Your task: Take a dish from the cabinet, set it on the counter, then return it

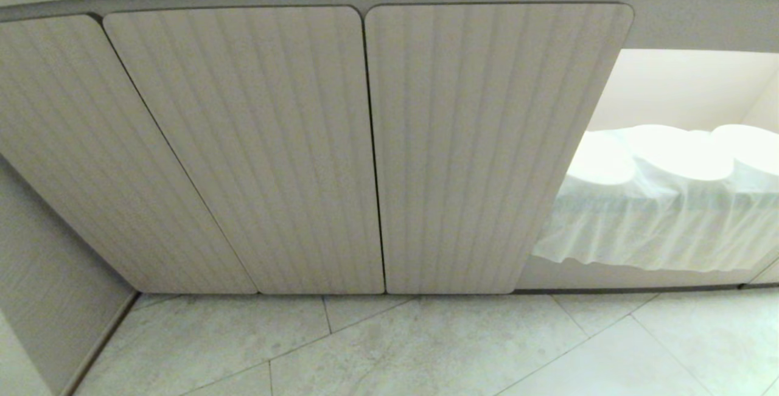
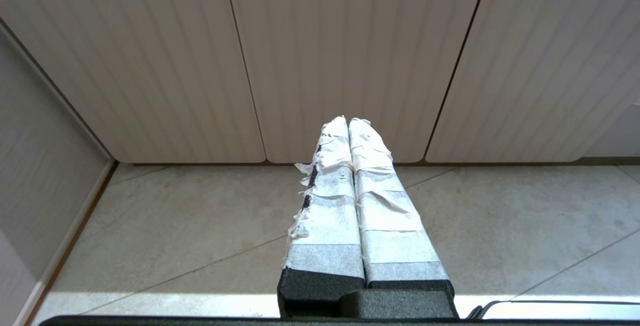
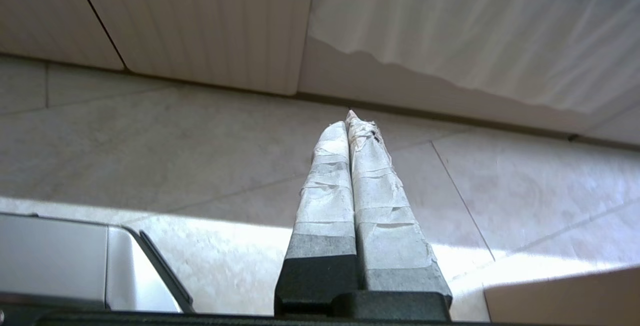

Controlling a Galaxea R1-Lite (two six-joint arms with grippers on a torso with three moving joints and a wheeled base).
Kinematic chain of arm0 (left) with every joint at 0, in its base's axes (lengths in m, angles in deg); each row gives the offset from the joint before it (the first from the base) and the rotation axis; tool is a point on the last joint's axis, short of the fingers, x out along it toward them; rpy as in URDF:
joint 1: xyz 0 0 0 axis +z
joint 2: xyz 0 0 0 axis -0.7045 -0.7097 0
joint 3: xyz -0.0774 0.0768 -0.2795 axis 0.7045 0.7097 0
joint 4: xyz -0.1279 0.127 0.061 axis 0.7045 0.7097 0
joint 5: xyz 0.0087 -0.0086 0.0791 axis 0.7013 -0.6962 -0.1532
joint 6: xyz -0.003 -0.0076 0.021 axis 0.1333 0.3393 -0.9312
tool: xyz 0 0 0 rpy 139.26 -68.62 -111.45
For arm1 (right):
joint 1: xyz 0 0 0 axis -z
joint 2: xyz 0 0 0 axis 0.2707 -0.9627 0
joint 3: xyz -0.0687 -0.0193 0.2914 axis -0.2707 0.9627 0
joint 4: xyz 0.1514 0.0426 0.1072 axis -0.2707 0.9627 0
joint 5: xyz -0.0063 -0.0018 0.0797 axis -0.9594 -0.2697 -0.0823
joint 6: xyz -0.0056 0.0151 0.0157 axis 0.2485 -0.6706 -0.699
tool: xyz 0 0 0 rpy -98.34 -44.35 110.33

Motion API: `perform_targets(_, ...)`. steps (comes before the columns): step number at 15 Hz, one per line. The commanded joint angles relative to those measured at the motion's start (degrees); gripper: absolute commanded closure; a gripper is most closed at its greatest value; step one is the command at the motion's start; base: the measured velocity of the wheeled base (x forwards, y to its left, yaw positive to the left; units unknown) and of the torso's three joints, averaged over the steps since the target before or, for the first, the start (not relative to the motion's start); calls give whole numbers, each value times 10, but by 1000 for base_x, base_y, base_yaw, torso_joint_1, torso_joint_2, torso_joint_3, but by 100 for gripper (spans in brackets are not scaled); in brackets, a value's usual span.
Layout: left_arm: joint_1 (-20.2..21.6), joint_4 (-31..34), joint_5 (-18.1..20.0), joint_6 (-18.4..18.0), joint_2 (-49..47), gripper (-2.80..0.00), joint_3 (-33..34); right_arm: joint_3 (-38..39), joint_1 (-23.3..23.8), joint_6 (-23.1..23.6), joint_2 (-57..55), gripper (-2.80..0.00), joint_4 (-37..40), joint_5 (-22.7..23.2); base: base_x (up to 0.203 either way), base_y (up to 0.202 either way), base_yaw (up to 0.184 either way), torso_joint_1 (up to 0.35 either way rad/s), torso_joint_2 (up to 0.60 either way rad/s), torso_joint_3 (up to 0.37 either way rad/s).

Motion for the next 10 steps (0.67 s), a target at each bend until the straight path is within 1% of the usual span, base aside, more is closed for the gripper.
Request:
perform_targets(1,0,0,0,0,0,0,0,0,3,1,25,0,16,-3,0,0,0,0,0,0)
perform_targets(3,0,0,0,0,0,0,0,0,-3,0,29,0,37,-18,0,0,0,0,0,0)
perform_targets(6,0,0,0,0,0,0,0,0,-23,-23,62,0,64,-19,0,0,0,0,0,0)
perform_targets(10,0,0,0,0,0,0,0,0,-35,-28,130,0,65,-19,0,0,0,0,0,0)
